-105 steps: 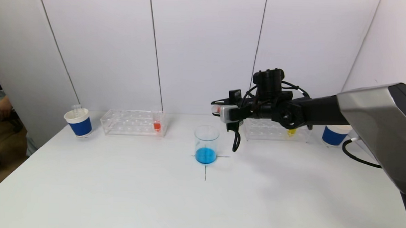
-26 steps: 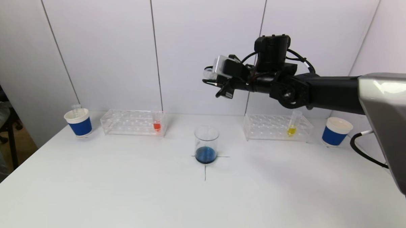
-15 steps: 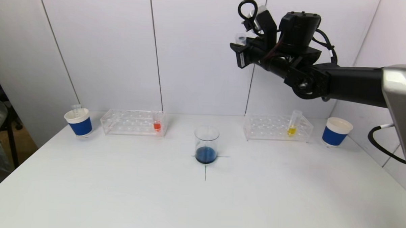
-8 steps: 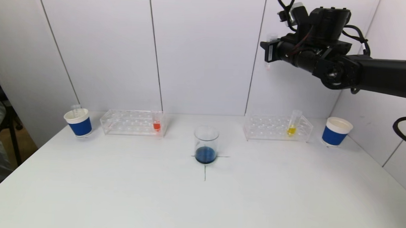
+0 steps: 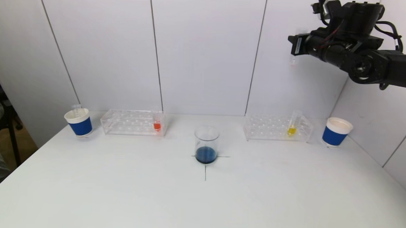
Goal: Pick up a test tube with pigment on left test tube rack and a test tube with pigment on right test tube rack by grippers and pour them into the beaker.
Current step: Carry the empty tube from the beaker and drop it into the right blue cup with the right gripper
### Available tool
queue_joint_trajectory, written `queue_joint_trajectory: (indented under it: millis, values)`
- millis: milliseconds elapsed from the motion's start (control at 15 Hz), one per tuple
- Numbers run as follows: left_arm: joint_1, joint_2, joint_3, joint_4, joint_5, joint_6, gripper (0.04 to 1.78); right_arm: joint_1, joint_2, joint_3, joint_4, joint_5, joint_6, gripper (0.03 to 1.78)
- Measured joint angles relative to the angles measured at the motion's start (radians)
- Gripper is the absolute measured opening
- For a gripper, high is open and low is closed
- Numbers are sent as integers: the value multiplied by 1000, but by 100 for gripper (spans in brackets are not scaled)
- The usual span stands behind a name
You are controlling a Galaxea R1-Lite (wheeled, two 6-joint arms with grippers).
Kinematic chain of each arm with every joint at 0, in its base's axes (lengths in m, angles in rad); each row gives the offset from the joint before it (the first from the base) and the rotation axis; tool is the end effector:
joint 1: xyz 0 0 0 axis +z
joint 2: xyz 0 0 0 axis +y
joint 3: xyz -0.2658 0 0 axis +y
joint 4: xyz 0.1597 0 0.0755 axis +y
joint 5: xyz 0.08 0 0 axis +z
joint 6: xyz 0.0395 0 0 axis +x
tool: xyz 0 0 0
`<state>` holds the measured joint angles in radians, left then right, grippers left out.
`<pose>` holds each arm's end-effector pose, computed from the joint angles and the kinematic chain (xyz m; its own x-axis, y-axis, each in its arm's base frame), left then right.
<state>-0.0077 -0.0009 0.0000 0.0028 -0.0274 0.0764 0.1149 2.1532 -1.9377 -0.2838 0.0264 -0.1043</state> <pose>0.0133 -0.0012 0.0752 0.9994 -0.0351 -0.0019 0.0351 0.9965 0.0763 0.4346 0.0512 0.2697 0.9877 0.1406 0.0682 -0.1329 0.9855 -0.1057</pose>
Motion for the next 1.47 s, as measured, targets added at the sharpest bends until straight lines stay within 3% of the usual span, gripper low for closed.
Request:
queue_joint_trajectory:
  millis: [467, 667, 1000, 1333, 1467]
  values:
    - [0, 0, 0, 0, 0, 0, 176, -145, -51, 140, -17, 9, 6, 51]
    - [0, 0, 0, 0, 0, 0, 176, -194, -68, 185, -24, 12, 42, 51]
    - [0, 0, 0, 0, 0, 0, 176, -270, -77, 236, -25, 16, 47, 51]
    - [0, 0, 0, 0, 0, 0, 176, -325, -64, 336, -168, 39, 71, 51]
    - [0, 0, 0, 0, 0, 0, 176, -345, -54, 358, -173, 45, 73, 51]
